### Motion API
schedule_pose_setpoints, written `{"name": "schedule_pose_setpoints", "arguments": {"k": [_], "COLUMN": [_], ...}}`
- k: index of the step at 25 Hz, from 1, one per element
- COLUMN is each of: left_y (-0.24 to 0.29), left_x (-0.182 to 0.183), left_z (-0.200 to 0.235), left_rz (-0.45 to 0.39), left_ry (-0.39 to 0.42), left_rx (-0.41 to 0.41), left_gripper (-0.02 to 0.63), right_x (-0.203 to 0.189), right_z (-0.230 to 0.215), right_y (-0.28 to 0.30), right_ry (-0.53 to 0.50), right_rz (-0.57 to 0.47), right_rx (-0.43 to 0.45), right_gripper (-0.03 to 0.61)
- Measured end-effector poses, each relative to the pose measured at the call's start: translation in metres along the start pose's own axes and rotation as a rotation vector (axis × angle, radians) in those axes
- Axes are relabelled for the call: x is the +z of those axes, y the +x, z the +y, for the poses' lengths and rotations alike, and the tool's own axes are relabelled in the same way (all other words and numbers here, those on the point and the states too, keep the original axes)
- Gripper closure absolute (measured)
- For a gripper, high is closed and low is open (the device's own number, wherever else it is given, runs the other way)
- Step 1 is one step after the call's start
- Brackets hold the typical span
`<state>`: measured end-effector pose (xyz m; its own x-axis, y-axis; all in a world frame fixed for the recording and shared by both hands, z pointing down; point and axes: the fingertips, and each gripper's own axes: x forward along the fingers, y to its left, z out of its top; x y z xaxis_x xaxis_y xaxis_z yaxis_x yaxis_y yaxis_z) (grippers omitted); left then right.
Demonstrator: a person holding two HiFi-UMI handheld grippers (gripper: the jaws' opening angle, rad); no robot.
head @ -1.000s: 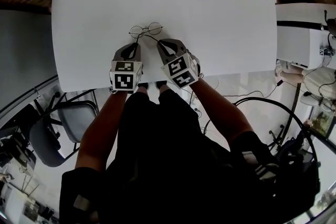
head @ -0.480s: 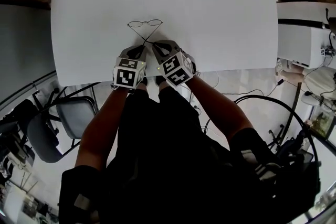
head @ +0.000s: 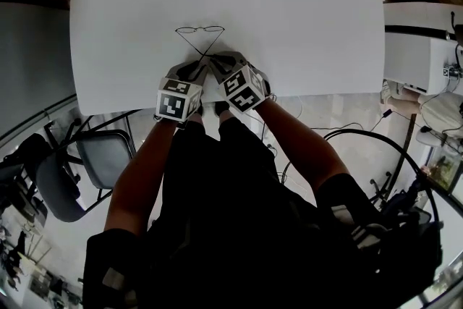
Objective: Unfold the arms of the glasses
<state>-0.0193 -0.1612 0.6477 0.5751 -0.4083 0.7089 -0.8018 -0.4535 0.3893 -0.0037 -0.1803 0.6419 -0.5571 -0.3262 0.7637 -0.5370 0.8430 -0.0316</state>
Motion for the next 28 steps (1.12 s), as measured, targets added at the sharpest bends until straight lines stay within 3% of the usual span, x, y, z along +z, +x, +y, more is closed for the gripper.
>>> {"name": "schedule_pose_setpoints", "arguments": {"k": [3,9,12,14,20,24,28], "left_y": [-0.004,-0.003,-0.003,-0.001,-0.002,-0.023,-0.054], "left_x": [-0.001,-0.007,-0.008,-0.011,-0.012,-0.001,0.026], "left_z": [-0.005,-0.013,-0.015,-0.015,-0.014,0.005,0.059], "left_rz": [-0.004,0.006,-0.009,-0.021,-0.014,-0.052,-0.2], "left_ry": [-0.005,0.031,0.043,0.052,0.07,-0.043,-0.271], "left_rx": [-0.025,-0.066,-0.081,-0.08,-0.078,-0.053,0.1], "left_gripper": [0.456,0.408,0.386,0.376,0.36,0.359,0.36], "right_x": [-0.002,0.002,0.013,0.022,0.032,0.027,0.028], "right_z": [0.003,0.003,0.0,-0.002,-0.009,-0.018,-0.023], "right_y": [-0.002,-0.008,-0.015,-0.019,-0.014,-0.011,-0.013], "right_ry": [-0.009,0.035,0.178,0.267,0.426,0.526,0.555], "right_rz": [0.005,-0.011,-0.06,-0.089,-0.09,-0.058,-0.058], "right_rx": [0.01,0.015,0.027,0.038,0.04,0.012,-0.012], "right_gripper": [0.555,0.554,0.539,0.491,0.46,0.454,0.454]}}
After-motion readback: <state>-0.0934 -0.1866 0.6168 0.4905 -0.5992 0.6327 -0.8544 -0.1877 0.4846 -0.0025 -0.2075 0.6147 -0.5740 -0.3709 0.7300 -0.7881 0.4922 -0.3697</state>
